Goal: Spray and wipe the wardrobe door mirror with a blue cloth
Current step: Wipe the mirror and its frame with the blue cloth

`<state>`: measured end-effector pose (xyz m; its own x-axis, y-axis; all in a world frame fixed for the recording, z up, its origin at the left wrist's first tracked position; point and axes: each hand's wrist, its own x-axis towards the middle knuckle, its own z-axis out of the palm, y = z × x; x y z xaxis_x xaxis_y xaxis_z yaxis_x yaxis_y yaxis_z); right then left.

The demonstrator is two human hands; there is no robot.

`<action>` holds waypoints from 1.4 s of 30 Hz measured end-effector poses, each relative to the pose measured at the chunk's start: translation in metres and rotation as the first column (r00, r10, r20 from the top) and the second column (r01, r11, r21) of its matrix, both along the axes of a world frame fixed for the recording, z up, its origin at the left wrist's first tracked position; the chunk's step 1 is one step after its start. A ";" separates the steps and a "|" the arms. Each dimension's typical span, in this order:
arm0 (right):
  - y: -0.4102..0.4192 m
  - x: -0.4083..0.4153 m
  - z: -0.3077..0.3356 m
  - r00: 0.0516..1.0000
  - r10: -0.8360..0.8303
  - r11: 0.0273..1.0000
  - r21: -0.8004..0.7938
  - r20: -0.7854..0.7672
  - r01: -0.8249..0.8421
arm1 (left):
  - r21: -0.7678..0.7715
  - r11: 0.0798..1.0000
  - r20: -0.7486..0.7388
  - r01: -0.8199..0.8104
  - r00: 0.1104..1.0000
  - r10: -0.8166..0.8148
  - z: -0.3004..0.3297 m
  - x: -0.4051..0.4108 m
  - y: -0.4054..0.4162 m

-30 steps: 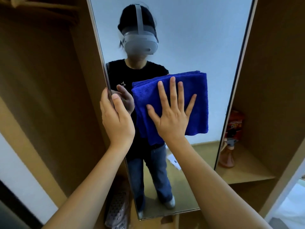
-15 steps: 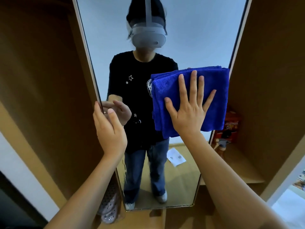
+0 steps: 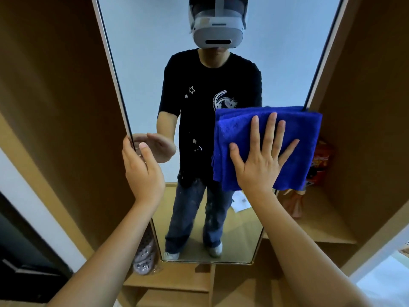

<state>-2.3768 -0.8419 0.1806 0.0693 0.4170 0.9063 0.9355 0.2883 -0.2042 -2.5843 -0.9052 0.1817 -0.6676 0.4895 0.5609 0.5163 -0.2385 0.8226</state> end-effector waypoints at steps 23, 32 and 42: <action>0.009 -0.005 -0.074 0.997 0.005 0.997 0.070 0.083 -0.011 | -0.015 0.998 -0.066 -0.065 0.996 0.064 -0.053 -0.008 0.007; 0.006 -0.003 -0.107 0.993 -0.001 0.999 0.049 0.122 -0.005 | 0.010 1.000 -0.102 -0.008 0.995 0.009 -0.077 -0.008 0.001; 0.007 -0.011 -0.049 1.000 -0.028 0.990 0.139 -0.013 0.029 | 0.084 0.992 -0.103 0.091 0.991 -0.083 -0.112 -0.023 0.006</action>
